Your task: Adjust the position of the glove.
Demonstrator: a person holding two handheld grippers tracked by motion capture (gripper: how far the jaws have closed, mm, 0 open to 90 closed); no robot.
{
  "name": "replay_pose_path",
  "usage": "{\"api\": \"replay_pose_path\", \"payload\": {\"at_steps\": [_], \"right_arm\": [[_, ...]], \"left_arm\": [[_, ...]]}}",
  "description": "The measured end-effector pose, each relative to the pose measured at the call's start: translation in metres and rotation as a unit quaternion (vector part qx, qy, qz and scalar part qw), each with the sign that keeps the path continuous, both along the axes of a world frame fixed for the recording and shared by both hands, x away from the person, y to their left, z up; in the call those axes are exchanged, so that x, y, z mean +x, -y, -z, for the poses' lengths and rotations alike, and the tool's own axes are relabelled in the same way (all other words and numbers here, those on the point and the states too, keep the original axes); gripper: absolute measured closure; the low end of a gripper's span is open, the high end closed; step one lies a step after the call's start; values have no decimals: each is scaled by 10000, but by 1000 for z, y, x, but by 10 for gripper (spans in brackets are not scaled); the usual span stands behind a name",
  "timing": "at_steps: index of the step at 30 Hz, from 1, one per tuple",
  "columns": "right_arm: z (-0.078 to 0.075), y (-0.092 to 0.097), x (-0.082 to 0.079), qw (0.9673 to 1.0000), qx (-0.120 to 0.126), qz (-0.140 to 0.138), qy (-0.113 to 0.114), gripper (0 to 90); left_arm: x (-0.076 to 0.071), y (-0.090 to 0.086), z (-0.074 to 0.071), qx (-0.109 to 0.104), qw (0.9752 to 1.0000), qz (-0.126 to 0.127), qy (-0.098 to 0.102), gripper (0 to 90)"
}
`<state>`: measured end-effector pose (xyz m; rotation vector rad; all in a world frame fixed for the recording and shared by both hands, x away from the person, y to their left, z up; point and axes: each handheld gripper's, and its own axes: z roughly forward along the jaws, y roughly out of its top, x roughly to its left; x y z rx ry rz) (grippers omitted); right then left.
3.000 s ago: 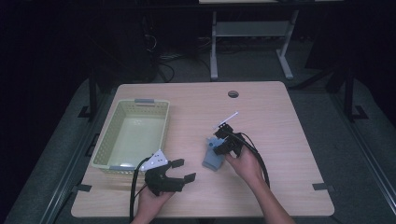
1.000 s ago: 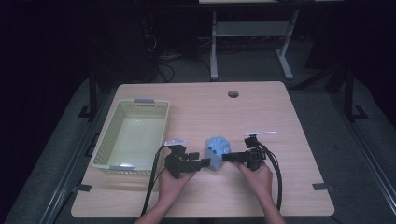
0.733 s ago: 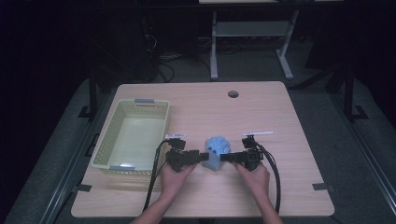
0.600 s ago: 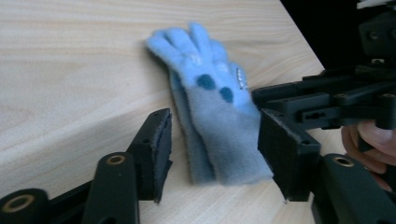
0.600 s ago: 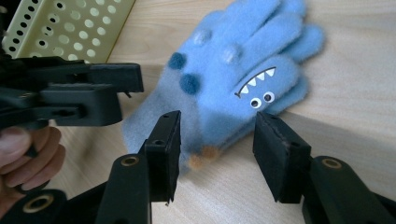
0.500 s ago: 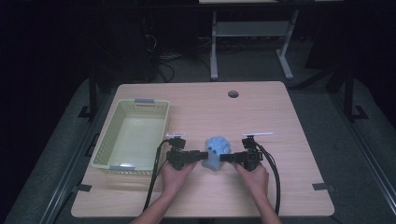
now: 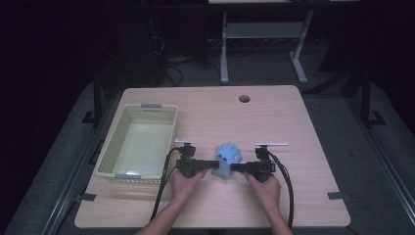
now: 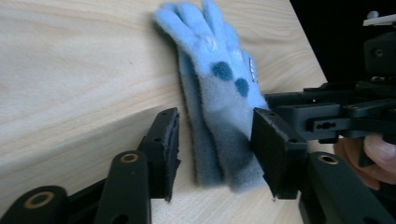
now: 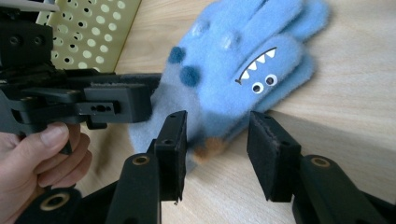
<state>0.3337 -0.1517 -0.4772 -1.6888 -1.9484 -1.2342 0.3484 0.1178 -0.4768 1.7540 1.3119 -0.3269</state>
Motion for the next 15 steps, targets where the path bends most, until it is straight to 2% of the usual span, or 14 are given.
{"api": "replay_pose_path", "payload": {"at_steps": [1, 4, 10, 15], "right_arm": [[0, 0, 0, 10000, 0, 21, -12, 582], [1, -1, 1, 10000, 46, 62, -33, 607], [3, -4, 1, 9998, 19, 171, -37, 651], [2, -2, 2, 9996, 105, 201, -195, 605]], "left_arm": [[0, 0, 1, 1, 10000, 28, 24, 532], [0, 2, 2, -61, 9999, 73, -99, 567], [0, 4, 4, -139, 9995, 173, -209, 614], [0, 4, 6, -171, 9995, 130, -248, 651]]}}
